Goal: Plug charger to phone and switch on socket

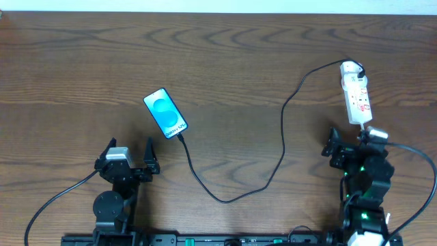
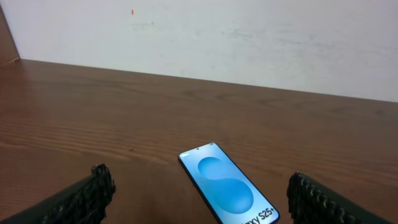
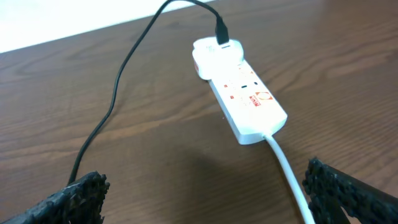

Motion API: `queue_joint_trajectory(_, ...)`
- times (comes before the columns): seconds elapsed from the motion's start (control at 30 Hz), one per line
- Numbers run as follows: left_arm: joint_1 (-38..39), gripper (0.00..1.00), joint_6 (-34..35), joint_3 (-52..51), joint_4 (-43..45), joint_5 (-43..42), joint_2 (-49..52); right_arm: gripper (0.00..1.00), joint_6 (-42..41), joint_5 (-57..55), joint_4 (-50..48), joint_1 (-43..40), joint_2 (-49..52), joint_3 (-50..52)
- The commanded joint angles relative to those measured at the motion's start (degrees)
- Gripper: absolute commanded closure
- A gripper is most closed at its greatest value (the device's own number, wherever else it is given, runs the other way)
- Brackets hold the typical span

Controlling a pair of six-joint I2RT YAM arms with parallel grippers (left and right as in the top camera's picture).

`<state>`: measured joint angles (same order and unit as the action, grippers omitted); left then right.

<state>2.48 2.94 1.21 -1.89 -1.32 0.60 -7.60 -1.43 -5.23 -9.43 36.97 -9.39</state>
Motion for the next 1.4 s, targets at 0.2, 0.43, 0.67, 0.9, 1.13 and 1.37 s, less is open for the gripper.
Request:
queue_joint_trajectory(0.2, 0.2, 0.09, -0.5, -1.0, -2.3, 1.1, -0.3, 0.01, 0.0, -7.7, -0.1, 4.2, -14.1, 7.5)
queue_joint_trajectory(0.43, 0.2, 0.09, -0.5, -1.0, -2.3, 1.1, -0.3, 0.01, 2.4, -9.0, 4.0, 6.0, -22.8, 9.1)
queue_joint_trajectory(0.67, 0.2, 0.09, -0.5, -1.0, -2.3, 1.1, -0.3, 0.01, 6.6, -9.0, 8.6, 8.2, -30.4, 9.1)
queue_joint_trajectory(0.9, 0.2, 0.09, -0.5, -1.0, -2.3, 1.1, -0.3, 0.01, 12.1, -8.8, 8.5, 9.4, -36.8, 9.1)
queue_joint_trajectory(1.13, 0.2, 0.09, -0.5, -1.0, -2.3, 1.1, -0.3, 0.01, 15.3, -6.9, 8.8, 10.0, -36.7, 9.1)
queue_joint_trajectory(1.37, 0.2, 0.09, -0.5, -1.0, -2.3, 1.1, -0.3, 0.01, 21.7, -1.8, 9.3, 10.6, -36.7, 9.1)
